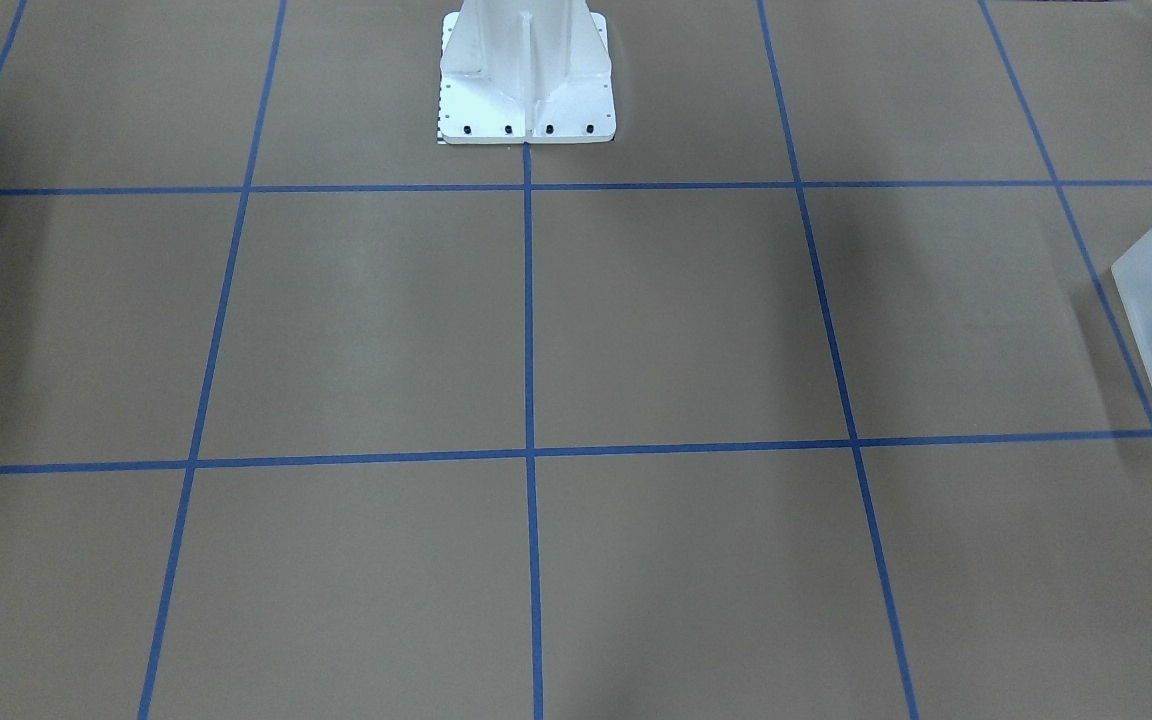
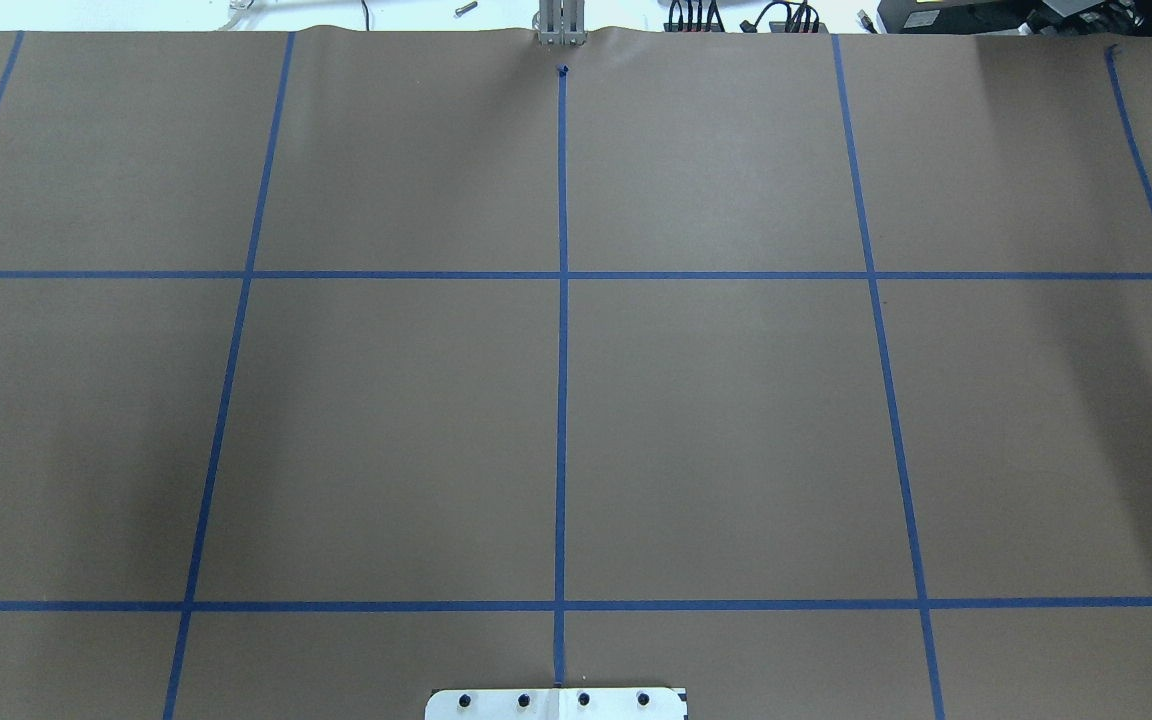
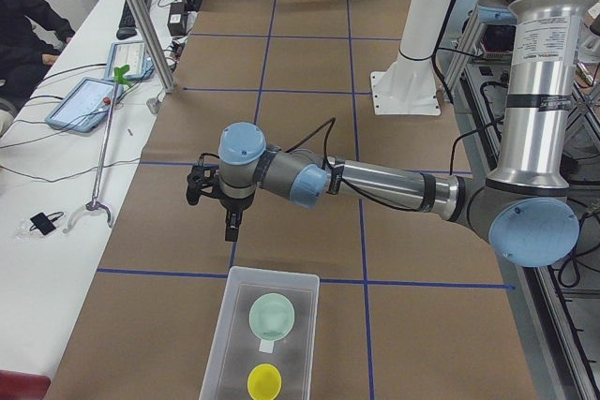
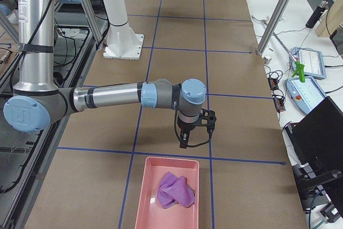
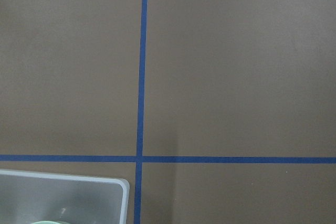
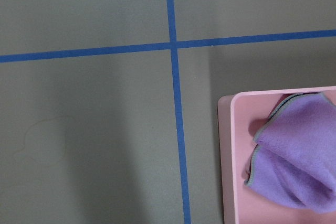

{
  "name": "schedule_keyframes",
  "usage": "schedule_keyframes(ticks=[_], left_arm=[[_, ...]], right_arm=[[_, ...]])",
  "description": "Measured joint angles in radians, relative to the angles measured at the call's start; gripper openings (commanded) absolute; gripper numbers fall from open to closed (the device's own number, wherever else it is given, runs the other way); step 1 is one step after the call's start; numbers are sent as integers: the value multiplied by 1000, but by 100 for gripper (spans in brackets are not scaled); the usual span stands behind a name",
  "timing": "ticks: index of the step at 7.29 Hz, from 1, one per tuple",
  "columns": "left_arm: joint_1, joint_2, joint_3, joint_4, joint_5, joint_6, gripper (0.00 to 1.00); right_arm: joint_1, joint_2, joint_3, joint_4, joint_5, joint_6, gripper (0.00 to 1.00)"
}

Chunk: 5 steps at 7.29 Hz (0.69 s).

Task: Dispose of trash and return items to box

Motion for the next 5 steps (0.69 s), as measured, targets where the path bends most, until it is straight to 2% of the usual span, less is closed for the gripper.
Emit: schedule_keyframes(ticks=[2, 5], left_arm=[[-1, 20, -9, 53, 1, 40, 99], [-5, 76, 6, 60, 4, 160, 99]], right_arm=[[5, 2, -10, 2, 20, 0, 100], [17, 2, -18, 2, 35, 2, 100]])
